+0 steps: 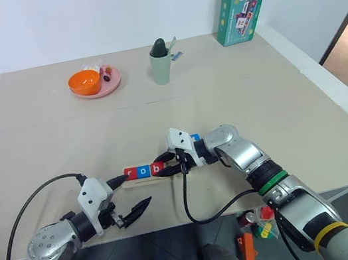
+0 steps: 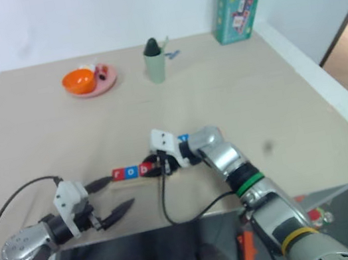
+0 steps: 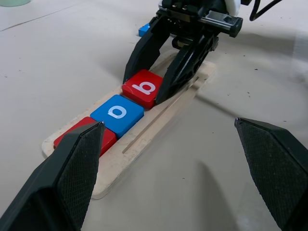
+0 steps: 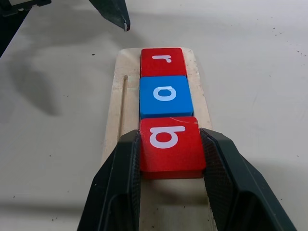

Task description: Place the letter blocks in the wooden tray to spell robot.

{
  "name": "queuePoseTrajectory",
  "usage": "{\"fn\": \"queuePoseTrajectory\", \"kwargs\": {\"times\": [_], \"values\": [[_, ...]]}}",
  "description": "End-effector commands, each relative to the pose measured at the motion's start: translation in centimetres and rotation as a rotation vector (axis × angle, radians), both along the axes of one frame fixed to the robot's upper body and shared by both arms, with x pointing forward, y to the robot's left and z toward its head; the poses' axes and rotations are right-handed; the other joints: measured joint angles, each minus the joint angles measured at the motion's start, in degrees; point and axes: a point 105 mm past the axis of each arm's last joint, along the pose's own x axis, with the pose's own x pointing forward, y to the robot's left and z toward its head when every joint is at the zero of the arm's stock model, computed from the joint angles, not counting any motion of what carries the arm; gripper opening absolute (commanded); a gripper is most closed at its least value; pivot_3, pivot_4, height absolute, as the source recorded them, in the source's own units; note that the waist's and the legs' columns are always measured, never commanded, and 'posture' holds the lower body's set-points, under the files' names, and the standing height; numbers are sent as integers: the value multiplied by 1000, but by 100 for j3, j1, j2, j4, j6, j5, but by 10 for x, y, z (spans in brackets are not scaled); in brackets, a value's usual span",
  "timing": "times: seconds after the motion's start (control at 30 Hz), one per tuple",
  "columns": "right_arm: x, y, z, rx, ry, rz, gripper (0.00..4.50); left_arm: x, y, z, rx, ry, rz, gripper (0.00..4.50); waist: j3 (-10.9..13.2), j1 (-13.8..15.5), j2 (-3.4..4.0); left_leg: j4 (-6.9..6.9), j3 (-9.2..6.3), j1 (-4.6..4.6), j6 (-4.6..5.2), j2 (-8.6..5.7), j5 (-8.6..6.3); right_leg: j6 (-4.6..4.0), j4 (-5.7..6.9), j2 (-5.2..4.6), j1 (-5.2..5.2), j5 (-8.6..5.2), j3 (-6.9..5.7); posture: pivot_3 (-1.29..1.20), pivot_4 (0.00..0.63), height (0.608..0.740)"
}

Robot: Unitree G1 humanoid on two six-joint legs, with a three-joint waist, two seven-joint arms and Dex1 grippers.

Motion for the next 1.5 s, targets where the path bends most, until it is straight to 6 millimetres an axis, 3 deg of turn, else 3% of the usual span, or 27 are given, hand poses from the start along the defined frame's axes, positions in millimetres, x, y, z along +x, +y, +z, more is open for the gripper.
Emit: {"fn": "queuePoseTrajectory", "kwargs": {"times": [0.03, 0.57, 0.63, 0.83, 0.97, 1.07, 1.23, 1.37, 1.43, 1.5], "values": [[-1, 5, 7, 30, -17, 14, 1215, -1, -1, 7, 15, -40, -14, 4500, 0, 0, 0, 0, 0, 0, 0, 0, 0, 0, 0, 0, 0, 0, 0, 0, 150, 740], [4, 4, 4, 35, 4, -18, 1215, -4, -1, 3, 27, -35, -20, 4500, 0, -2, 0, 0, 0, 0, 0, 1, 0, -1, 0, 0, 0, 0, -1, 0, 150, 740], [5, 4, 5, 40, -2, -20, 2288, -3, -1, 3, 27, -35, -21, 4500, 0, -3, 0, 0, 0, 1, 0, 0, 0, -1, 0, 0, 0, 0, 0, 0, 150, 740], [7, 5, 8, 55, -1, -27, 4362, -2, -1, 2, 32, -33, -26, 4500, 0, -4, 0, 0, 1, 1, 0, 0, 0, -2, 0, -1, 0, 0, 1, 0, 150, 740], [8, 7, 16, 82, -12, -35, 4438, -2, -1, 1, 34, -30, -31, 4500, 0, -4, 0, -2, 1, 1, 0, 1, 0, -2, 0, 0, -1, 0, 0, 0, 150, 740], [14, 4, 37, 160, -17, -92, 4438, -3, -3, 2, 39, -37, -51, 4500, 0, -4, 0, -4, 0, -1, 0, 1, 0, -3, 0, 0, -3, 0, -2, 0, 150, 740], [28, -30, 85, 338, -60, -314, 4438, -9, -13, 11, 55, -62, -160, 4500, 1, 1, 1, -2, -2, -14, 0, 0, 0, -2, -1, -1, -10, 0, -3, 0, 150, 740], [45, -84, 117, 441, -247, -647, 4438, -11, -17, 13, 106, -72, -252, 4500, 0, 21, 1, -2, -7, -21, -1, -2, 0, -1, -8, -4, -11, -3, -9, 0, 150, 740], [47, -113, 125, 483, -330, -850, 4438, -7, -20, 20, 103, -86, -268, 4500, 0, 24, 0, -3, -7, -25, -2, -3, -1, 1, -12, -5, -12, -5, -9, 0, 150, 740], [43, -131, 118, 497, -341, -991, 4438, -4, -23, 26, 98, -99, -281, 4500, 0, 22, -1, -6, -8, -29, -4, -2, -2, 3, -15, -5, -12, -6, -9, 0, 150, 740]]}}
